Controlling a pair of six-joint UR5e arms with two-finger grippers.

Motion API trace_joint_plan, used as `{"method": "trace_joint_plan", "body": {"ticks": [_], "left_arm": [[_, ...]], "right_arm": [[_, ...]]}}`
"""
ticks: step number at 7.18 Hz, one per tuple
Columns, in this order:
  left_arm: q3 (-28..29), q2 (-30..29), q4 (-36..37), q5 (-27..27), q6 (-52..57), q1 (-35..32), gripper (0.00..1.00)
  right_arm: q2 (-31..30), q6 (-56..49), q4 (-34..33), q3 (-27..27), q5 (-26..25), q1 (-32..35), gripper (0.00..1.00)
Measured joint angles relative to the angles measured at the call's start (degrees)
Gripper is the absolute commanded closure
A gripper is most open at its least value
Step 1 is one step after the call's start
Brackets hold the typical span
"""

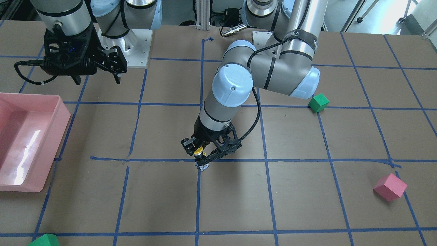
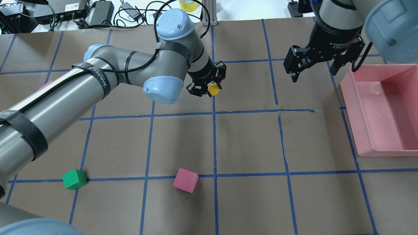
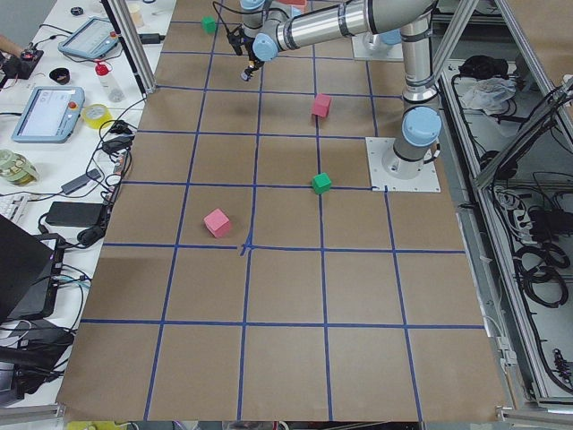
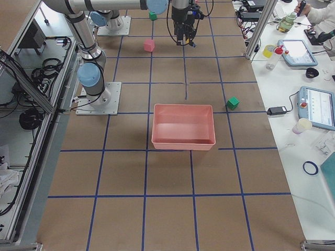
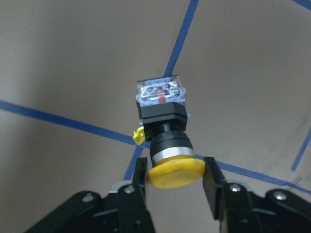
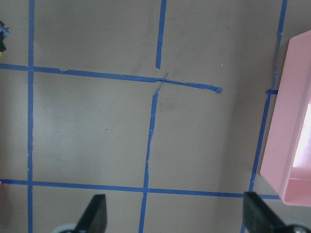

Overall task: Align button upright
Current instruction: 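Rotate the button cap-up with the left gripper and set it down upright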

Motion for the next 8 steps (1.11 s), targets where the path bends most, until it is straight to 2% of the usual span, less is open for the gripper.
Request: {"method": "trace_joint_plan", "body": {"ticks": [2,3,6,7,8], "left_arm": [[0.0,-2.1,-5.5,-13.4,-5.4,4.2,1.0],[-0.1,-2.8,-7.4,-15.8,-5.5,5.3,1.0],[-0.6,-4.9,-9.7,-17.5,-4.6,6.0,1.0],[-0.7,-5.4,-10.2,-18.0,-4.2,6.2,0.74],[-0.8,-5.8,-10.3,-18.7,-3.9,6.5,0.25]], "right_arm": [[0.0,0.0,0.0,0.3,0.1,0.0,0.0],[0.0,0.0,0.0,0.3,0.1,0.0,0.0],[0.0,0.1,0.1,0.5,0.0,0.0,0.0],[0.1,0.0,0.2,0.5,0.0,0.0,0.0],[0.1,0.1,0.2,0.5,0.0,0.0,0.0]]}}
